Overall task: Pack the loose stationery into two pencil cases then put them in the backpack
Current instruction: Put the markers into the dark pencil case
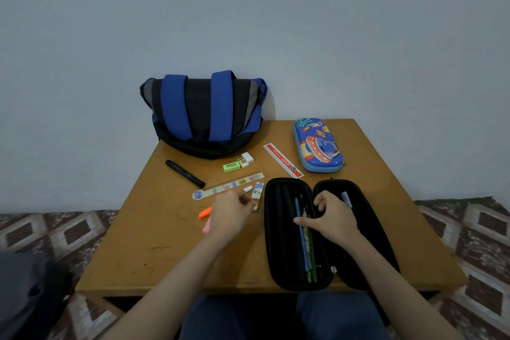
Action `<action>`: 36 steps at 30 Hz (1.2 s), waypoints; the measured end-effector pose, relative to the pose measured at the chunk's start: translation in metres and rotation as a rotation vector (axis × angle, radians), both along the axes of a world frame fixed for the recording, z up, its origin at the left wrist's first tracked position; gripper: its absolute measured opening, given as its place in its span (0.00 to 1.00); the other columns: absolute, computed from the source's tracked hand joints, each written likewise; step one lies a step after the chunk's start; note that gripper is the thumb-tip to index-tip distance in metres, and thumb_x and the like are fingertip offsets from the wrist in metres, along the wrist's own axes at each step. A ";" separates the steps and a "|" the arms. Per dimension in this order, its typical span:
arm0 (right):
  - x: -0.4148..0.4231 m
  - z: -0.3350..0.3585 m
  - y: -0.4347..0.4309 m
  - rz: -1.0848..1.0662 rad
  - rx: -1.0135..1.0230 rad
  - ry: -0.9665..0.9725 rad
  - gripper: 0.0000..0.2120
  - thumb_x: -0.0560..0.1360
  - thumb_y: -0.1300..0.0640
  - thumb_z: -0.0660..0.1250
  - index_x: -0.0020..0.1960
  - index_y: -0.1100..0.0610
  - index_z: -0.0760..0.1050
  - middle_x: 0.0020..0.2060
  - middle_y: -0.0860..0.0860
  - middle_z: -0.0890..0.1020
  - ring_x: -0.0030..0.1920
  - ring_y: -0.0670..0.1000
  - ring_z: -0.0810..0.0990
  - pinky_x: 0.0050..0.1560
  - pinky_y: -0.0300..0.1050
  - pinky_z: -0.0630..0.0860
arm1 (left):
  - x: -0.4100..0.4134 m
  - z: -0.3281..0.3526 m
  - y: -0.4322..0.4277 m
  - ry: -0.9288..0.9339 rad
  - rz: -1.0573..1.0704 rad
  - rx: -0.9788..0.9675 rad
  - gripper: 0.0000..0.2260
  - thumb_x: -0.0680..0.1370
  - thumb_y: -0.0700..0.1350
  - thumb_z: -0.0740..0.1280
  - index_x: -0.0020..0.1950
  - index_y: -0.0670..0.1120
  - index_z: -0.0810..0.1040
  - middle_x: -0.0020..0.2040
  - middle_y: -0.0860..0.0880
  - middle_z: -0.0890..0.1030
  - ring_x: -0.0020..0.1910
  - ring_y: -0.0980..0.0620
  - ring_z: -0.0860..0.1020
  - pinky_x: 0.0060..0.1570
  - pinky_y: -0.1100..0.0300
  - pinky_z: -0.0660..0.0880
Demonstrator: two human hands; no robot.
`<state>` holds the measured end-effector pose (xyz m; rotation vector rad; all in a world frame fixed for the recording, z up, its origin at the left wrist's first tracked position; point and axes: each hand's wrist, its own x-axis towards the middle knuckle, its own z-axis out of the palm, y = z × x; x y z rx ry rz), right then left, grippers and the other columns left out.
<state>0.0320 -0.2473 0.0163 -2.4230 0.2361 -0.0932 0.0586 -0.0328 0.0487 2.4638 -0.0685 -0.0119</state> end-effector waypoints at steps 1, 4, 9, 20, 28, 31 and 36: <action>0.000 0.000 0.000 0.000 0.004 0.001 0.26 0.60 0.42 0.77 0.47 0.54 0.70 0.41 0.46 0.73 0.43 0.47 0.73 0.41 0.42 0.70 | 0.004 -0.001 0.008 -0.019 0.042 0.016 0.07 0.78 0.44 0.65 0.54 0.46 0.80 0.50 0.49 0.81 0.43 0.57 0.75 0.43 0.65 0.73; -0.001 0.000 0.001 -0.005 0.012 0.001 0.26 0.60 0.42 0.77 0.48 0.54 0.69 0.41 0.46 0.73 0.44 0.46 0.73 0.41 0.41 0.70 | 0.013 -0.010 0.030 -0.057 0.189 0.138 0.09 0.78 0.46 0.64 0.56 0.46 0.79 0.54 0.48 0.79 0.44 0.54 0.75 0.40 0.62 0.73; 0.000 0.001 0.000 0.002 0.006 0.002 0.26 0.61 0.42 0.77 0.48 0.54 0.69 0.42 0.47 0.73 0.44 0.47 0.74 0.40 0.41 0.69 | 0.015 -0.026 0.045 -0.013 0.148 0.323 0.12 0.78 0.47 0.64 0.61 0.47 0.76 0.55 0.47 0.78 0.49 0.51 0.77 0.40 0.62 0.76; 0.000 -0.001 0.001 0.001 -0.005 -0.004 0.26 0.61 0.42 0.77 0.48 0.55 0.70 0.43 0.49 0.74 0.44 0.48 0.74 0.42 0.43 0.72 | 0.025 -0.019 0.047 0.062 0.210 0.440 0.11 0.79 0.49 0.62 0.57 0.47 0.79 0.51 0.47 0.79 0.43 0.51 0.76 0.35 0.61 0.71; -0.001 0.001 0.002 -0.001 -0.017 -0.003 0.26 0.61 0.41 0.77 0.48 0.55 0.70 0.42 0.48 0.74 0.43 0.47 0.73 0.37 0.39 0.68 | 0.023 0.002 0.036 -0.103 0.265 -0.218 0.09 0.77 0.44 0.67 0.56 0.43 0.78 0.49 0.47 0.79 0.42 0.54 0.75 0.35 0.67 0.69; -0.002 0.001 0.002 -0.004 -0.012 -0.004 0.26 0.61 0.42 0.77 0.48 0.55 0.70 0.42 0.48 0.74 0.44 0.47 0.73 0.38 0.41 0.68 | 0.017 0.015 0.025 -0.095 0.217 -0.544 0.09 0.73 0.41 0.71 0.53 0.47 0.79 0.46 0.49 0.79 0.44 0.54 0.76 0.39 0.67 0.72; -0.003 0.002 0.002 -0.004 -0.019 -0.001 0.26 0.62 0.42 0.77 0.48 0.55 0.69 0.41 0.47 0.73 0.44 0.47 0.73 0.42 0.42 0.67 | 0.006 0.028 0.007 -0.079 0.128 -0.862 0.14 0.71 0.36 0.71 0.55 0.45 0.76 0.39 0.47 0.79 0.43 0.48 0.81 0.48 0.56 0.79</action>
